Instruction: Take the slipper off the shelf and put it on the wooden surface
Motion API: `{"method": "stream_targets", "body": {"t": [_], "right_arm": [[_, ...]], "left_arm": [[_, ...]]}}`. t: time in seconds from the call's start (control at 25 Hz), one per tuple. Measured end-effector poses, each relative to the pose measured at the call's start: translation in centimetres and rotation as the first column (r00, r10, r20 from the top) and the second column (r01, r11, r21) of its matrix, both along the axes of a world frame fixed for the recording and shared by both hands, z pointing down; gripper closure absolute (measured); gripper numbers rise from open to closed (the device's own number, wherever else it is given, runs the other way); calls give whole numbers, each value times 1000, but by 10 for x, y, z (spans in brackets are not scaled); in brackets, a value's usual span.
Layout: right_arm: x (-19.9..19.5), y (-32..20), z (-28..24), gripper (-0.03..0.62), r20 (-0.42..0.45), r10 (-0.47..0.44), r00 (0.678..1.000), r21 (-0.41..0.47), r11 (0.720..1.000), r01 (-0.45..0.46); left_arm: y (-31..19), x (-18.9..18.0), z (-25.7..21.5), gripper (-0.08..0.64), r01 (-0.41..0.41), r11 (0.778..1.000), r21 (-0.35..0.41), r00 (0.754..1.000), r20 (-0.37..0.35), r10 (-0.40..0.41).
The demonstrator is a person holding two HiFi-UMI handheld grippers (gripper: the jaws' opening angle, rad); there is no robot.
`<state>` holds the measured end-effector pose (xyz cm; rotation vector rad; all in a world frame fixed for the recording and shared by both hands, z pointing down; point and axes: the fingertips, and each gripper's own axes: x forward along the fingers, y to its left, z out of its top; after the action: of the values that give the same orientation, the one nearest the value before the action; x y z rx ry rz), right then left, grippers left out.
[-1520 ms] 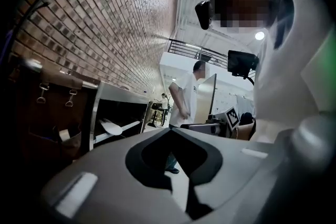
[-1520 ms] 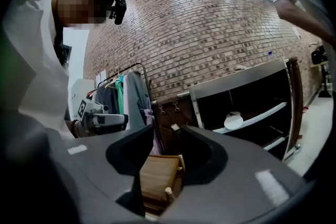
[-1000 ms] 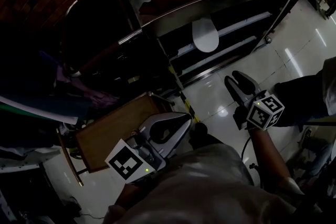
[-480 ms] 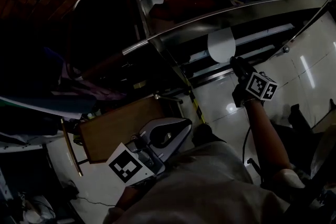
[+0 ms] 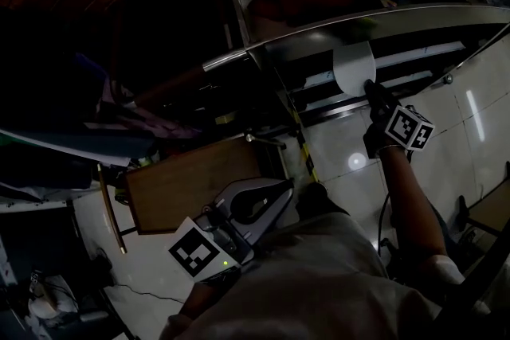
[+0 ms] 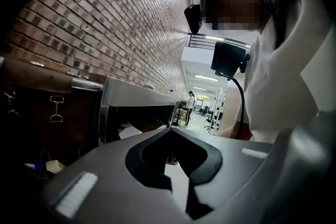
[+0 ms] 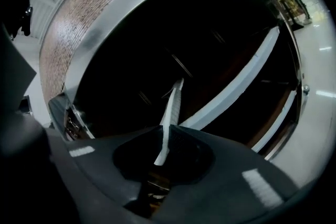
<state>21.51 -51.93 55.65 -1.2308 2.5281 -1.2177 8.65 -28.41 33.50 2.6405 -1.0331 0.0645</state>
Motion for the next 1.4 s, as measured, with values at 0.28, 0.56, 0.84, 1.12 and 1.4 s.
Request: {"method": "stream_targets", "body": {"t": [0.28,0.56,0.84,1.12,1.4], "right_arm": [[17,64,-55,561,43,7,999,49,999,-9],[18,163,-102,561,64,55,996,99,993,-61],[-19,283,-126,561,95,119,988,105,986,-128],[-87,408,-135,561,87,163,983,82,982,-170],[-159,490,-138,561,71,81,994,46,995,-84]], "left_arm": [[18,-6,-10,568,-20,999,31,1000,-20,21],[63,-25,-18,568,-74,995,62,995,-64,78],[160,-66,-23,568,-142,986,88,988,-39,146],[252,-156,-19,568,-101,989,103,993,-49,106],[316,-223,-4,568,-58,995,80,998,-4,58]]}}
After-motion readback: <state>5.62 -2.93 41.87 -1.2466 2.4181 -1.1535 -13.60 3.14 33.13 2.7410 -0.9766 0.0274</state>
